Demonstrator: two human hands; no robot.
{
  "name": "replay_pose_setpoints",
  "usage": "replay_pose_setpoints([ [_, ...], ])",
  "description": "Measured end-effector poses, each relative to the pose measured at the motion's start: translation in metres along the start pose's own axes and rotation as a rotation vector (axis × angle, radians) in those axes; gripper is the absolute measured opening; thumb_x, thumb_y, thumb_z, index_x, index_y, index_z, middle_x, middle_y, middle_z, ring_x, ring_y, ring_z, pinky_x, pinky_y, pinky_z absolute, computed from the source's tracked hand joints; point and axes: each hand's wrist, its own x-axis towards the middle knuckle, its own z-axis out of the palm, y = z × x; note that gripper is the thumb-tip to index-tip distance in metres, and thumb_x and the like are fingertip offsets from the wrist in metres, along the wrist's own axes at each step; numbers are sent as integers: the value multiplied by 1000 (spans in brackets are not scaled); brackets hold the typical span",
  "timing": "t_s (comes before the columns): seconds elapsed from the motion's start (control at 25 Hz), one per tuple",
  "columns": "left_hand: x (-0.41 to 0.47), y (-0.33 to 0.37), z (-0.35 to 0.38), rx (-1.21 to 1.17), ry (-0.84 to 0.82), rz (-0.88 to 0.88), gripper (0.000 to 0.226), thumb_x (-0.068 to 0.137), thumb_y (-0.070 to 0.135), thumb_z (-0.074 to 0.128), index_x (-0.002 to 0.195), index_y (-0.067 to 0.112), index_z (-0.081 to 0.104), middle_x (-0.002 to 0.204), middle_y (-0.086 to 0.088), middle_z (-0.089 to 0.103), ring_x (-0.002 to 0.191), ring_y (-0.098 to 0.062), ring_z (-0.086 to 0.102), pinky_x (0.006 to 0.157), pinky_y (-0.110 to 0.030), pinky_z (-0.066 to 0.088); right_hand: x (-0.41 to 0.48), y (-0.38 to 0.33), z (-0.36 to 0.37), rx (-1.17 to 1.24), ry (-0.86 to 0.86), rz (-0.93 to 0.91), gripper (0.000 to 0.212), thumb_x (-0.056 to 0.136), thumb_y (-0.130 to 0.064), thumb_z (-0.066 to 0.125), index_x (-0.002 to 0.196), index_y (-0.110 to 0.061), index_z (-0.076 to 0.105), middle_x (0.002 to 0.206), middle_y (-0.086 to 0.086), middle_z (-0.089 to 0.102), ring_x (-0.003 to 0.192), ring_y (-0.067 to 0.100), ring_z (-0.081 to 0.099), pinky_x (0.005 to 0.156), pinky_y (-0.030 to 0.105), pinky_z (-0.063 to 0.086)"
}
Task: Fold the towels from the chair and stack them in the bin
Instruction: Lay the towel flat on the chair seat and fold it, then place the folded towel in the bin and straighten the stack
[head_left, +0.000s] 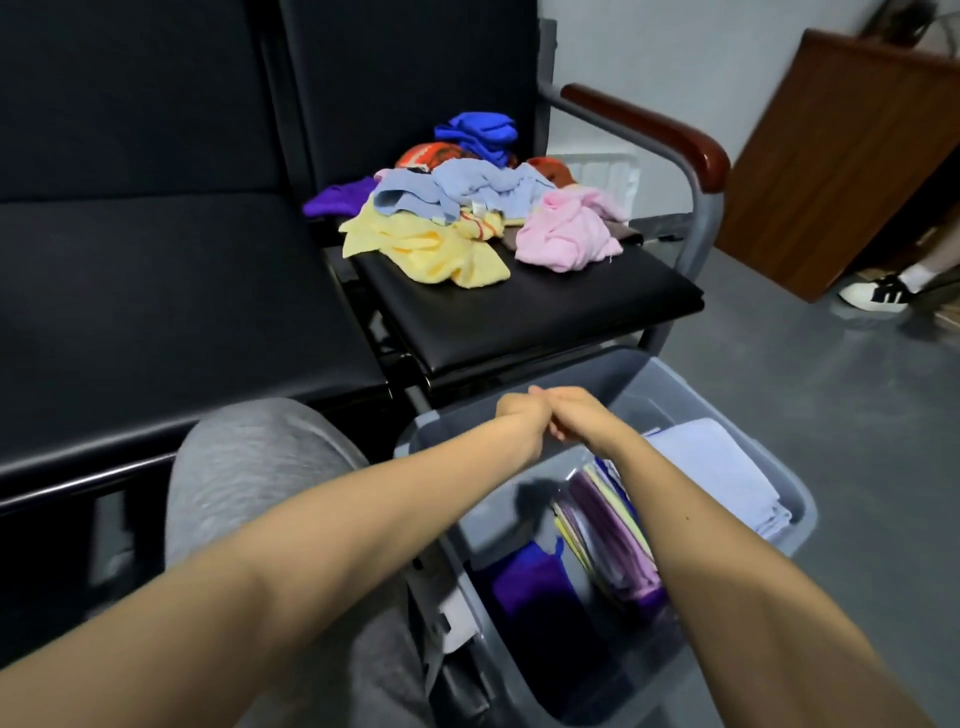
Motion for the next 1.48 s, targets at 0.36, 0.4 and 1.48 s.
replay_pose_setpoints([
  [0.36,31,134,-74,200,-18,491,13,93,11,48,82,9,56,71,-7,56,62,-16,51,58,-24,42,59,-128,-4,33,181,-325,37,97,-22,48,60,-18,47,55,-3,43,43,2,38,43,17,27],
  [0.4,41,144,-87,345,51,585,8,90,10,51,90,9,58,83,-8,61,74,-19,56,64,-26,43,70,-137,-1,-17,189,-357,32,95,-19,49,63,-17,49,58,-4,44,51,4,41,49,20,28],
  [1.48,199,261,-103,319,0,1090,25,97,10,45,76,19,36,77,2,44,77,-12,47,68,-25,35,243,-203,-11,-273,463,-278,81,85,-27,61,149,-30,12,155,8,18,134,33,35,105,43,36],
])
